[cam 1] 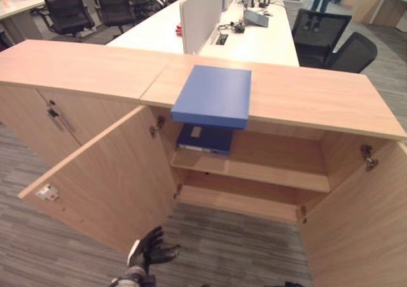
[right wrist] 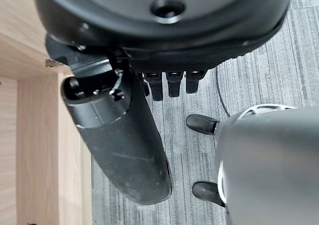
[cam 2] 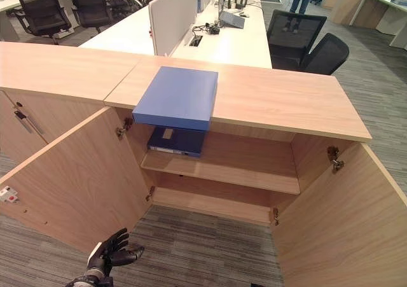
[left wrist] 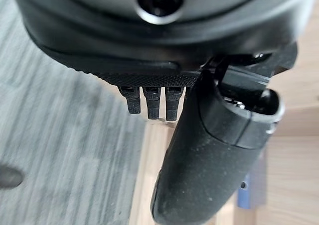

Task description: Put the empty folder in the office cabinet

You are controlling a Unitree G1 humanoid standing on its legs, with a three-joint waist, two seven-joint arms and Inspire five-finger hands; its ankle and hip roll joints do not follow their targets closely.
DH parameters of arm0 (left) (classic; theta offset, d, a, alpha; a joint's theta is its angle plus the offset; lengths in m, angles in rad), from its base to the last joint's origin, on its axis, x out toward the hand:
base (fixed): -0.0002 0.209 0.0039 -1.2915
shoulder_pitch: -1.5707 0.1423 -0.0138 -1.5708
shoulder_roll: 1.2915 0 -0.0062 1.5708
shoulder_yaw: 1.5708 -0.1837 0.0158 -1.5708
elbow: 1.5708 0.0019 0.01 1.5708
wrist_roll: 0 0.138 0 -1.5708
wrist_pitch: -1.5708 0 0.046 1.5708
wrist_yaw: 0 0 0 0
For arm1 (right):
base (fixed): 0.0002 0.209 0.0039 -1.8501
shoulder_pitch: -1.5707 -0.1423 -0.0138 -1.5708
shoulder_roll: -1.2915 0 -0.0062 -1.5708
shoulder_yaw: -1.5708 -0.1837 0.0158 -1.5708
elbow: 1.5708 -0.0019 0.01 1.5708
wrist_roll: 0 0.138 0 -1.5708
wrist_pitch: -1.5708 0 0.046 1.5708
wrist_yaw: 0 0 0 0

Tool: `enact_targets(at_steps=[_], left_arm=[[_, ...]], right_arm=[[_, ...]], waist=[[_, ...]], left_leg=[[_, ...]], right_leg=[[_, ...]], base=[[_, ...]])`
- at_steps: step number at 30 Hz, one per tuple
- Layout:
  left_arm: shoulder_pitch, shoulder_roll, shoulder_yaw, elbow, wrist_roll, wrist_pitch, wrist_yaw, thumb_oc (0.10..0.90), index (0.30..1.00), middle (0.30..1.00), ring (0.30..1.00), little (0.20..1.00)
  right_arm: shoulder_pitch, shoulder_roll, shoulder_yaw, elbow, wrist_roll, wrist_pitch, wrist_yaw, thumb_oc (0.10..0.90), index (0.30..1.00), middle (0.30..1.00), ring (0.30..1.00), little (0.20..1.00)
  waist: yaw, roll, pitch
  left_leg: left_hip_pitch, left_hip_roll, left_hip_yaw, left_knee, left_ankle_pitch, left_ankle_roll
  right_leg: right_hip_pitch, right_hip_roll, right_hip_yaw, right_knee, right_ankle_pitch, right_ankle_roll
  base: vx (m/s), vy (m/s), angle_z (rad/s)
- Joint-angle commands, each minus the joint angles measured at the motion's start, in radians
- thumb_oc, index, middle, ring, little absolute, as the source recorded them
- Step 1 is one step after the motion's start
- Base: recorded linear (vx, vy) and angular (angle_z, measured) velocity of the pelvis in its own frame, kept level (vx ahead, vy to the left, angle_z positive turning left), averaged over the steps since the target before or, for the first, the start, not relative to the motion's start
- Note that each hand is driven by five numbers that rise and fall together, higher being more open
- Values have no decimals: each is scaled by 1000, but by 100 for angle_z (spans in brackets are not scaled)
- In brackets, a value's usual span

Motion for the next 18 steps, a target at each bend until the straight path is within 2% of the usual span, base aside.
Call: enact_targets(at_steps=[1,3,4,5,7,8,10,13,14,16,17,18], left_arm=[[-22,97,124,-296,214,-120,106,800,900,900,900,900],[-12,118,192,-402,334,-139,205,800,900,900,900,900],[-9,118,194,-407,336,-137,205,800,900,900,900,900],[-29,136,245,-481,432,-146,303,800,900,900,900,900],[-48,147,273,-529,481,-150,340,800,900,900,900,900],[-100,182,294,-580,553,-150,376,800,900,900,900,900],[-141,215,289,-601,596,-146,380,800,900,900,900,900],[-274,313,242,-636,726,-136,387,800,900,900,900,900],[-280,314,238,-632,728,-136,388,800,900,900,900,900],[-382,374,187,-655,795,-142,384,800,900,900,900,900],[-388,376,183,-650,797,-141,385,800,900,900,900,900],[-458,422,135,-646,834,-141,375,800,900,900,900,900]], right_arm=[[-34,16,25,37,-22,-3,-32,800,900,900,900,900],[-22,41,40,38,-23,-6,-37,800,900,900,900,900],[-22,42,41,37,-23,-6,-37,800,900,900,900,900],[-6,56,59,36,-29,-11,-39,800,900,900,900,900],[-1,62,75,33,-36,-12,-39,800,900,900,900,900],[3,63,97,31,-50,-16,-38,800,900,900,900,900],[1,65,105,29,-59,-18,-36,800,900,900,900,900],[-9,61,134,32,-92,-17,-26,800,900,900,900,900],[-10,62,132,32,-92,-17,-26,800,900,900,900,900],[-10,56,155,28,-113,-19,-17,800,900,900,900,900],[-10,57,153,28,-113,-19,-17,800,900,900,900,900],[-10,48,164,30,-122,-21,-13,800,900,900,900,900]], waist=[[35,-35,0],[36,-44,-2],[35,-46,-1],[32,-53,-7],[26,-57,-8],[15,-60,-18],[9,-61,-20],[-21,-61,-41],[-20,-62,-40],[-45,-57,-55],[-43,-58,-54],[-62,-52,-64]], left_leg=[[-17,7,-52,-8,-76,-10],[-12,9,-48,-8,-82,-12],[-15,6,-48,-8,-75,-11],[-13,7,-44,-8,-78,-13],[-7,10,-39,-8,-83,-15],[-5,11,-31,-8,-86,-17],[1,14,-26,-8,-91,-19],[10,16,-12,-8,-99,-21],[10,16,-12,-8,-99,-21],[21,18,0,-8,-107,-21],[21,19,1,-8,-107,-21],[27,19,9,-8,-110,-20]], right_leg=[[34,-4,-4,8,-56,45],[37,-3,-3,8,-60,47],[34,-6,-4,8,-55,47],[33,-6,-3,8,-56,48],[37,-5,1,8,-58,48],[39,-7,3,8,-57,50],[43,-6,7,8,-58,51],[44,-7,16,8,-58,54],[44,-7,16,8,-59,54],[45,-5,27,8,-58,54],[45,-5,27,8,-59,54],[47,-4,36,8,-59,55]], base=[[0,0,0],[28,-25,-4],[27,-24,-4],[0,0,0],[0,0,0],[0,0,0],[0,0,0],[17,-1,-3],[30,7,-16],[29,11,-18],[23,10,-11],[15,6,-15]])
